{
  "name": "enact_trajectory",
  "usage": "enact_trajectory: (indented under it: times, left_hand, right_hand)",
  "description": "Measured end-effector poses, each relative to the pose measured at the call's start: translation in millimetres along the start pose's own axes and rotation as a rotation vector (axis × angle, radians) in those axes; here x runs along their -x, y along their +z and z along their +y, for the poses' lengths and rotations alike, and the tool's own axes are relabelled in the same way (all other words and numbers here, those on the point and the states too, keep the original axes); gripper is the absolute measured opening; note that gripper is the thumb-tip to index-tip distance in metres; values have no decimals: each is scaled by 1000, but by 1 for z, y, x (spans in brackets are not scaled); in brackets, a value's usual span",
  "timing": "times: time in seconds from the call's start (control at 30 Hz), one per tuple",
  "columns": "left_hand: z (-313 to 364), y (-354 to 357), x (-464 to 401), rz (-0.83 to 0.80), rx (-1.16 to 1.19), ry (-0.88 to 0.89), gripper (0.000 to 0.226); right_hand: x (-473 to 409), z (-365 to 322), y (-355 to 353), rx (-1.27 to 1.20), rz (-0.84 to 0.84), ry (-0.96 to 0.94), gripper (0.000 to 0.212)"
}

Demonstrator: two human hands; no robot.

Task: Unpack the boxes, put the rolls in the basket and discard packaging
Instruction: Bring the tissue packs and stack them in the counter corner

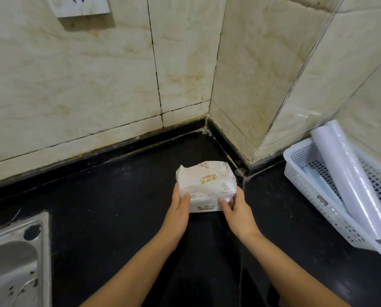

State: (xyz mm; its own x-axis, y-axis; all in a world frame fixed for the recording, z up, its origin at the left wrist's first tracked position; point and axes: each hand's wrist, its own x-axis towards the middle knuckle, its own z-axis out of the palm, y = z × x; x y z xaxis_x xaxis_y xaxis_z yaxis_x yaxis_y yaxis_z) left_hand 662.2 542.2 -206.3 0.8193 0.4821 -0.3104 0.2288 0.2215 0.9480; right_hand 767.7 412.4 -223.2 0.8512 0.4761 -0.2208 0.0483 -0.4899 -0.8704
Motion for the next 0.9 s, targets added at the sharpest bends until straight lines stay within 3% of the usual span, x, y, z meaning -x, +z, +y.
enact_trajectory:
  times: [0.33, 0.53, 0.73, 0.83, 0.9]
  left_hand:
    - [36, -13, -129, 188, 144, 6, 48]
    - [41, -23, -175, 230, 144, 11, 50]
    - [41, -28, -151, 210, 75, -46, 54]
    - [39, -20, -124, 254, -18, -19, 52]
    - [40, -2, -104, 236, -104, 62, 46]
  right_hand:
    - [-171, -40, 29, -71, 43, -57, 40]
    - [-224, -50, 43, -210, 31, -73, 35]
    - [-193, -47, 24, -266, -73, -15, 59]
    - [-143, -39, 3, -145, -182, -86, 54]
    - [-107, -32, -24, -90, -166, -156, 41]
